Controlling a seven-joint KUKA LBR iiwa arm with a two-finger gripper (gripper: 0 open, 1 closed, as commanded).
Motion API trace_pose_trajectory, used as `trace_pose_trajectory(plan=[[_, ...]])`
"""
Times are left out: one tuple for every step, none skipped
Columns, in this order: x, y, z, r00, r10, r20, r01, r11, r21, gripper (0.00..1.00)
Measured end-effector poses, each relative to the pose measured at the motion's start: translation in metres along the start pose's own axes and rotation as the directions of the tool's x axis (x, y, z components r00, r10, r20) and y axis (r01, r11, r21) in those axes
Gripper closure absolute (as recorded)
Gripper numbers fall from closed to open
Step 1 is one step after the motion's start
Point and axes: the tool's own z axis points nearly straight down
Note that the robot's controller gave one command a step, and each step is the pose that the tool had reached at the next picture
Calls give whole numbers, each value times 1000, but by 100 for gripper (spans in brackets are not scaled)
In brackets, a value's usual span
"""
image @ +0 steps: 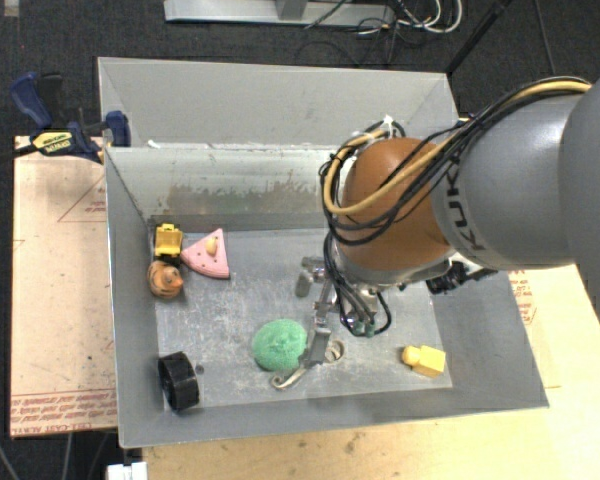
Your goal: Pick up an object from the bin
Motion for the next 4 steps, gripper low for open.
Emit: trace_pose_trajectory(plan=[[-6, 19, 18, 973, -231, 7, 231, 973, -1, 0], [30, 25, 63, 994, -113, 3, 113, 994, -2, 0], [25, 8, 69, 987, -162, 3, 162, 987, -2, 100], [25, 8, 69, 987, -162, 3, 162, 987, -2, 100]])
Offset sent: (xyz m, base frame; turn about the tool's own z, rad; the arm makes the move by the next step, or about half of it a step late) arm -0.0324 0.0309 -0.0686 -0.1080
